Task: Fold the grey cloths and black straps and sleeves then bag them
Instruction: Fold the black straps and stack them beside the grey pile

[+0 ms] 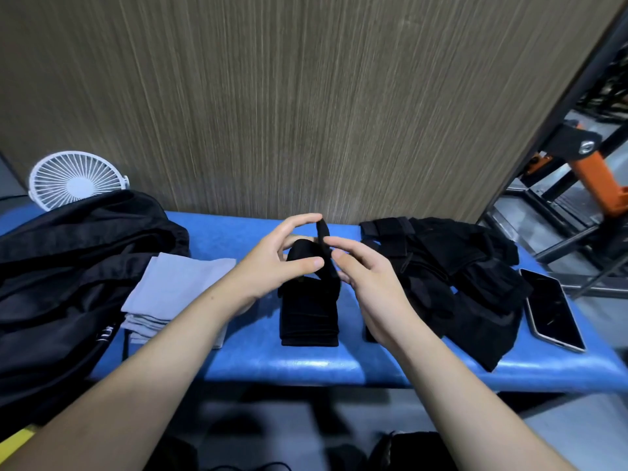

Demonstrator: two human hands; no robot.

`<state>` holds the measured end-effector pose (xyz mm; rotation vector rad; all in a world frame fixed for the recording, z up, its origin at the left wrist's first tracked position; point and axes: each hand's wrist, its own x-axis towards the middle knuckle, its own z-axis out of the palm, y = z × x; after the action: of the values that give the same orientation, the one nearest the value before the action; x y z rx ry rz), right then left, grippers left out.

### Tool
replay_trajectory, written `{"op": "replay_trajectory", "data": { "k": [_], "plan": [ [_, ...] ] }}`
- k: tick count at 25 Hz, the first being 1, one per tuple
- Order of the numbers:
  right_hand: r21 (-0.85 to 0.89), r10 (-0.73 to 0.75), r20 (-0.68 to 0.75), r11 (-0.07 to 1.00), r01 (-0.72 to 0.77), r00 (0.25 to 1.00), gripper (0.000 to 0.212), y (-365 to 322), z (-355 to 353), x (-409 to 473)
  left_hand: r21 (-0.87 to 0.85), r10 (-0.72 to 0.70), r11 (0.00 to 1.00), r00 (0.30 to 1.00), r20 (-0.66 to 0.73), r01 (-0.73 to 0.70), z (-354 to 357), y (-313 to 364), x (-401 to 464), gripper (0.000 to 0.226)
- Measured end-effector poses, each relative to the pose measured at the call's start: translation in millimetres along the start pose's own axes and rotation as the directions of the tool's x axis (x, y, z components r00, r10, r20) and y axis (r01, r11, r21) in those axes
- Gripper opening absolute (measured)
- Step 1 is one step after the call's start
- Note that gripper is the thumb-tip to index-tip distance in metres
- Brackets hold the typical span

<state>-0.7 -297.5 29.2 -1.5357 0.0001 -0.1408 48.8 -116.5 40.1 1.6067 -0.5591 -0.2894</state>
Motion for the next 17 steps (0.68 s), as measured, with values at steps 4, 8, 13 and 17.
{"op": "replay_trajectory", "data": {
  "k": [4,8,13,17],
  "plan": [
    [-0.026,-0.057,0.07,0.998,0.059,0.996,0.028,-2.4,1.4,-0.6,-0.055,0.037,0.998,0.996,-0.08,-0.041,1.6,-0.8,1.5,0.037],
    [-0.105,-0.083,0.091,0.99,0.093,0.992,0.031,0.5,1.2,-0.4,-0.059,0.028,0.997,0.984,-0.178,-0.04,3.6,-3.0,2.8,0.02],
    [-0.128,-0.029,-0.079,0.992,0.019,0.996,0.036,0.2,-4.8,-1.7,-0.138,-0.03,0.99,0.984,-0.174,0.006,2.0,1.5,0.8,0.032],
    [0.06,0.059,0.009,0.996,-0.06,0.998,0.046,-3.8,-6.4,-0.8,-0.164,-0.03,0.986,0.989,-0.148,0.006,0.1,3.1,-0.6,0.034]
  ]
}}
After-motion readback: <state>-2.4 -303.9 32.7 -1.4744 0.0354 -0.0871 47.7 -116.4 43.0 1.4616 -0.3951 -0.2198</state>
